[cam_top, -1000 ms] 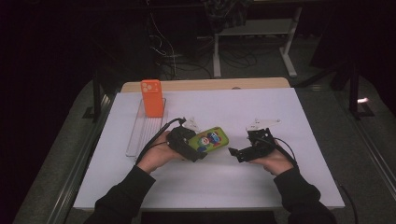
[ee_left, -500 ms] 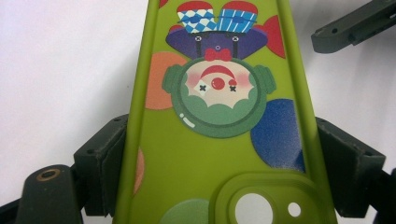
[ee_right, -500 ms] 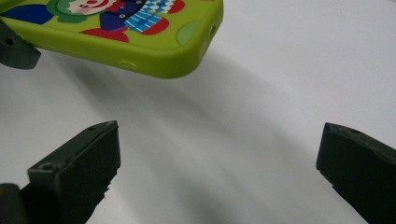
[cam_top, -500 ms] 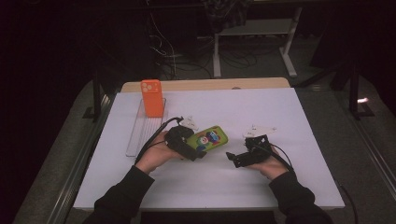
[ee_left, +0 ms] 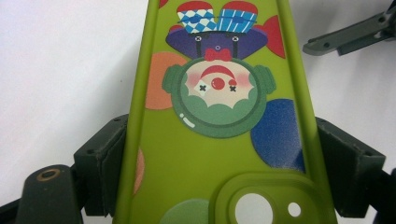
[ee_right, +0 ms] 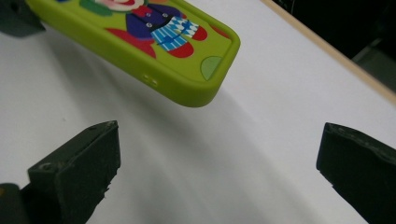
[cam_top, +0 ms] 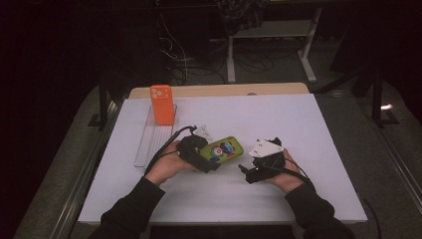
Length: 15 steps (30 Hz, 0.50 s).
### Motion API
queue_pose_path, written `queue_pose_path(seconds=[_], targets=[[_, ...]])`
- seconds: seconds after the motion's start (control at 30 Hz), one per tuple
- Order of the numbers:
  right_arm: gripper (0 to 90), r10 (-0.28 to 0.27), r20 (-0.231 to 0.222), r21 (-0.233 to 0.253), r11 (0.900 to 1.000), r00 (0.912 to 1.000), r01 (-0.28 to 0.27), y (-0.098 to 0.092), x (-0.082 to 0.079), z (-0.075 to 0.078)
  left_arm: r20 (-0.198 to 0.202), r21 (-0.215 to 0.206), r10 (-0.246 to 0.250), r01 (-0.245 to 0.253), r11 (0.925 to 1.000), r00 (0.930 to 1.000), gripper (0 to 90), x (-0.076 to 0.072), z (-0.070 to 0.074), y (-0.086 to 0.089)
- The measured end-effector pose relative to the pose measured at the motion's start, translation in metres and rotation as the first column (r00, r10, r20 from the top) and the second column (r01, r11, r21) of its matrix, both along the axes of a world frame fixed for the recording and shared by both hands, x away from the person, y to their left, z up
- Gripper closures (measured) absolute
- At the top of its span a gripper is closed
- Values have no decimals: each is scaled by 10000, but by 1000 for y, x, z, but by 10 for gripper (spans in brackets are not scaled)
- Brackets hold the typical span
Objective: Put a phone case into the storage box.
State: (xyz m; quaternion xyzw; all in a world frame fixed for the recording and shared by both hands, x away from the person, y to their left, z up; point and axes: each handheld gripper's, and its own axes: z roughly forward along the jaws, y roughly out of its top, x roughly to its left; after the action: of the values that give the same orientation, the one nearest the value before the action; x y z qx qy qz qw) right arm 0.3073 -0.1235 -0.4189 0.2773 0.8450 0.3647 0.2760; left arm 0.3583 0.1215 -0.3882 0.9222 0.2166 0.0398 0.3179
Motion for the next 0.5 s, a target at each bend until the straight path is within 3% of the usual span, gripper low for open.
queue_pose_path(seconds=[0.07, 0.27, 0.4, 0.47, 0.5], targets=[[0, 125, 454, -457, 9989, 9989, -104, 2, -2, -1, -57, -130, 114, -115, 9998, 9999, 157, -1, 0, -1], [0, 669, 1254, -1300, 9902, 9899, -504, 8, -7, -3, -116, -331, 198, -202, 9992, 9997, 157, -2, 0, -1], [0, 1192, 1957, -2376, 9688, 9734, -709, 11, -11, -6, -126, -395, 230, -234, 9989, 9997, 157, -2, 0, -2], [0, 1252, 2121, -2660, 9617, 9692, -660, 15, -14, -7, -144, -306, 145, -149, 9994, 9998, 157, -2, 0, -1], [0, 1486, 2315, -2997, 9511, 9614, -748, 16, -15, -8, -247, -370, 275, -285, 9989, 9993, 157, -3, -1, -2]])
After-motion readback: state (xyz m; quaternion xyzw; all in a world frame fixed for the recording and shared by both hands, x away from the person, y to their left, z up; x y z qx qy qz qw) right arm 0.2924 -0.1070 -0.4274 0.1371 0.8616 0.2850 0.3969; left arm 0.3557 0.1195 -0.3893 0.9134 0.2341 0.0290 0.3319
